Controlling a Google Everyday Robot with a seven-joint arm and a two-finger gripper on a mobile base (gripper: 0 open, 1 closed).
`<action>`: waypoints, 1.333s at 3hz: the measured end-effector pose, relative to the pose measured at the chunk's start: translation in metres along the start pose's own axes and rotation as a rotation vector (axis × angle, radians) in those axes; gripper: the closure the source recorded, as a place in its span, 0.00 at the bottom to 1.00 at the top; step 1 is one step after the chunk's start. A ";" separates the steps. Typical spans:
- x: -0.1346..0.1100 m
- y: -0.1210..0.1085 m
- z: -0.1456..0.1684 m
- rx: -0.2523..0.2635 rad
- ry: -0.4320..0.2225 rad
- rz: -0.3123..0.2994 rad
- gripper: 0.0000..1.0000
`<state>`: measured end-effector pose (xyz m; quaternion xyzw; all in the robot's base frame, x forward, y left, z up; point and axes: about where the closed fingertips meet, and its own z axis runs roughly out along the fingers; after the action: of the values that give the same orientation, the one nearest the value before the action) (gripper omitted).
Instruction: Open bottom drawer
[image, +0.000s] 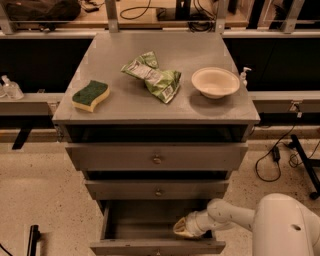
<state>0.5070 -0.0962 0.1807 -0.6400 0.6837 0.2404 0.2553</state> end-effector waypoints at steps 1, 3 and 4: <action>0.015 0.012 0.005 -0.039 0.021 0.022 1.00; 0.021 0.031 0.008 -0.119 0.000 -0.034 1.00; 0.010 0.046 -0.003 -0.167 -0.057 -0.085 1.00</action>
Offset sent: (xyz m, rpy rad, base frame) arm -0.0486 -0.0154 -0.0252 0.0137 0.0871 0.2123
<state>0.4600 -0.1027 0.1767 -0.6805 0.6260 0.3034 0.2304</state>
